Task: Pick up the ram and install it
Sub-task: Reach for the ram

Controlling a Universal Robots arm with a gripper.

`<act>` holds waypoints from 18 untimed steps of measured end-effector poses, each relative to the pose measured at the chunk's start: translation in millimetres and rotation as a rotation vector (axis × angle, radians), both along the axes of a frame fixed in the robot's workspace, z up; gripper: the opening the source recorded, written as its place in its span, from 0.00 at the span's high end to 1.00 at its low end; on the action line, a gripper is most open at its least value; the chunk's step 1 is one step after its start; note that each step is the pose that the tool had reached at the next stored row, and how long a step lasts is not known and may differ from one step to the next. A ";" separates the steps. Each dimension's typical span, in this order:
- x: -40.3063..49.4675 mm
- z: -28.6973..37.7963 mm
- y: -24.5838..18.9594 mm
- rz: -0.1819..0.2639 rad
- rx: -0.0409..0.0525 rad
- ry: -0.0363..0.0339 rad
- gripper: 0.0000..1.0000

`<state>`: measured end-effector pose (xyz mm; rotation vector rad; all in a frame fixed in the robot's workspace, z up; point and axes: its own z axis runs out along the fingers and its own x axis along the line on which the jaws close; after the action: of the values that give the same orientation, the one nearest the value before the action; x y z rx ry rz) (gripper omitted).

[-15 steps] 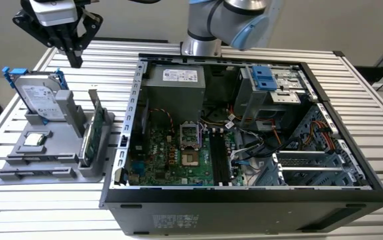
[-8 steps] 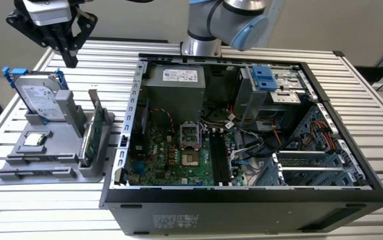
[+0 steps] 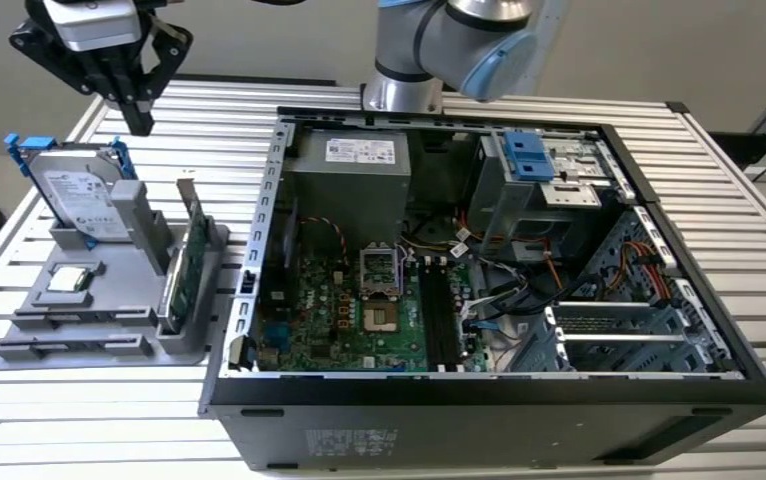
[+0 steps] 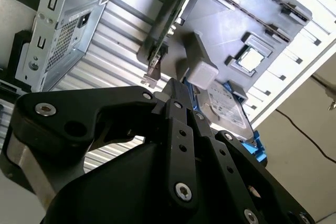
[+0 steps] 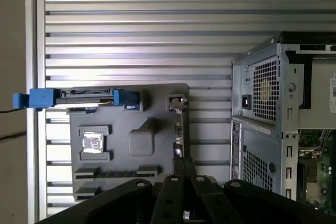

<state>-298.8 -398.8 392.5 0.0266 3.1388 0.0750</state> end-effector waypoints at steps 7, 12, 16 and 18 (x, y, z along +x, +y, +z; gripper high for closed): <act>-15.1 0.0 0.0 0.001 0.0000 0.0000 1.00; -23.2 0.0 0.0 0.002 0.0000 0.0000 1.00; -29.5 0.0 0.0 0.003 0.0000 0.0000 1.00; -32.6 0.0 0.0 0.003 0.0000 0.0000 1.00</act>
<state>-331.5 -398.8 392.5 0.0222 3.1389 0.0750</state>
